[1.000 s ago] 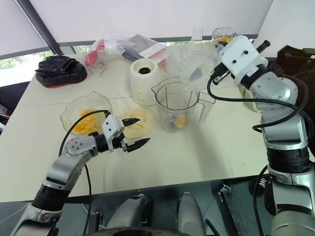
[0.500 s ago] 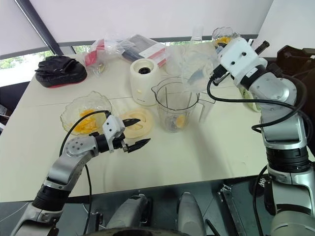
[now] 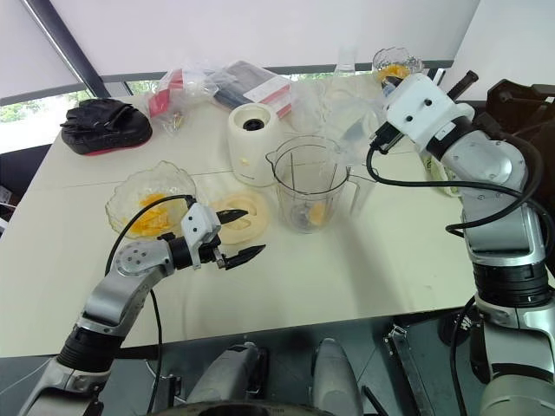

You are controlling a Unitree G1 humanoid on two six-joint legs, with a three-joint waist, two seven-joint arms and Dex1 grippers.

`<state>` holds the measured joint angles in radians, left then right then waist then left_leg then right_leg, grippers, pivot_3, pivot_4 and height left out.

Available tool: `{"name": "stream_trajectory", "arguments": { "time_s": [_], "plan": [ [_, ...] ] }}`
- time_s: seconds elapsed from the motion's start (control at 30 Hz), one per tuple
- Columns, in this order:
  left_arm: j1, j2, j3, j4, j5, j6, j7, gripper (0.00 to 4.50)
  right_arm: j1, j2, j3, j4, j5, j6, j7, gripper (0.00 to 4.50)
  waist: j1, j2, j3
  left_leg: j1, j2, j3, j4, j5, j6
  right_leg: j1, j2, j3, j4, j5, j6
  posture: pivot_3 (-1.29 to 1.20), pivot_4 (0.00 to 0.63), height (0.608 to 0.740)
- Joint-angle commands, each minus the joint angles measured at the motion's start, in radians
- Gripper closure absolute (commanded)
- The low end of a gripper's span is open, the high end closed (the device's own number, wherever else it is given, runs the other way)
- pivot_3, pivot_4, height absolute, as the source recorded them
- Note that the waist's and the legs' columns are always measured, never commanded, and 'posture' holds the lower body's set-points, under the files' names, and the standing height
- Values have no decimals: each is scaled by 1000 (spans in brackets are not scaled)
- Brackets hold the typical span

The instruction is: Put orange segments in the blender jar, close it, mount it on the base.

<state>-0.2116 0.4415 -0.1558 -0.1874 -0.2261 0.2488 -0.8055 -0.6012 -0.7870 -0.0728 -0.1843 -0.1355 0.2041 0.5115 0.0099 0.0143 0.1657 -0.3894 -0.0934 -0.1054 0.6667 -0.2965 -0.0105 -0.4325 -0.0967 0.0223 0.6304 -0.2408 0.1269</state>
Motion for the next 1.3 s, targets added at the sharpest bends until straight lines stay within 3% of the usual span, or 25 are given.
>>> {"name": "stream_trajectory", "arguments": {
  "time_s": [0.03, 0.43, 0.7, 1.0, 1.3],
  "plan": [
    [-11, 6, 0, -25, 0, -19, -4, 0, -17, 2, -40, -19, 8, 0, -20, 4483, 0, 0, 0, 0, 0, 0, 0, 0, 0, 0, 0, 0, 0, 0, 0, 0, 150, 740],
    [-14, 12, -3, -19, -1, -26, -6, 0, -33, 182, -254, -5, 184, 334, -181, 4483, 1, 0, 0, 0, 0, 0, 0, 0, 0, 0, 0, 0, 0, 0, 0, 0, 150, 740],
    [-5, 21, -1, -34, -7, -18, -10, 0, -70, 373, -534, 50, 346, 515, -445, 4483, 0, 0, 0, 0, 0, 0, 0, 0, 0, 0, 0, 0, 1, 0, 0, 0, 150, 740],
    [27, 33, 3, -73, -14, 6, 2, 0, 65, 509, -680, 208, 409, 244, -579, 4483, -5, 1, -1, 0, 0, 0, 0, 0, 0, 0, 0, 0, 2, 0, 0, 0, 150, 740],
    [71, 50, 17, -129, -21, 37, 15, 0, 120, 531, -677, 436, 443, 24, -626, 4483, -30, 2, -1, 1, 0, 1, 0, 0, 0, 0, 0, 1, 3, 0, 0, 0, 150, 740]
  ]
}}
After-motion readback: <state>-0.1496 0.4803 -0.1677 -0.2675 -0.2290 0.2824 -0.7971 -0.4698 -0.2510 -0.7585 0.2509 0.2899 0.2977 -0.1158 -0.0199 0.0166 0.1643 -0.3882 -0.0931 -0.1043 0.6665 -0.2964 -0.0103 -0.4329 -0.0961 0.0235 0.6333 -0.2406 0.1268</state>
